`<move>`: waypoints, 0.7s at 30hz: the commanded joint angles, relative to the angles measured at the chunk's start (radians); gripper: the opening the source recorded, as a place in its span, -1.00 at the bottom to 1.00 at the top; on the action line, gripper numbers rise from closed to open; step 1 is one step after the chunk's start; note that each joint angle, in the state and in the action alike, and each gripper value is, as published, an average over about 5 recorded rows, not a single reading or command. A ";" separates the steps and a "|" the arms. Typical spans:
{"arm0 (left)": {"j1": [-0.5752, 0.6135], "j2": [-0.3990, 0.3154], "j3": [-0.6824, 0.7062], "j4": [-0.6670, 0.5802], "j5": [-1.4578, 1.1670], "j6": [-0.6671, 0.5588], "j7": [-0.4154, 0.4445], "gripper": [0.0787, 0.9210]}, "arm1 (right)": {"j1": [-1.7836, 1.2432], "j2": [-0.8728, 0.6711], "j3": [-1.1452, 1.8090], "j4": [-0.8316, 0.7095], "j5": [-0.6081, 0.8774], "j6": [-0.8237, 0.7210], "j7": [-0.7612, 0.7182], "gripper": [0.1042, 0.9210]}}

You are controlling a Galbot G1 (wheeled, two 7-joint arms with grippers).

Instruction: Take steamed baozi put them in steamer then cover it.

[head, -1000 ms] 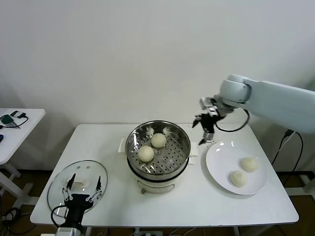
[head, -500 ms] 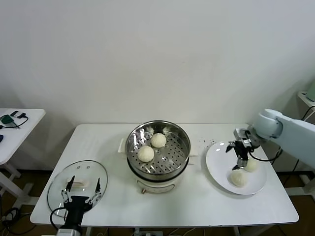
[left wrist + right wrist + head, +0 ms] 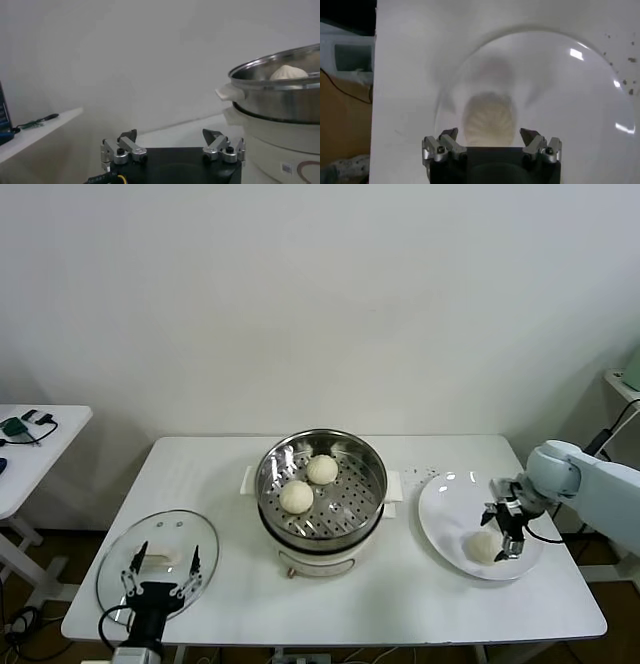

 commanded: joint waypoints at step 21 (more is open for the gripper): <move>0.004 0.000 -0.003 0.001 0.004 -0.005 -0.001 0.77 | -0.016 0.072 -0.004 -0.077 -0.035 0.023 -0.013 0.50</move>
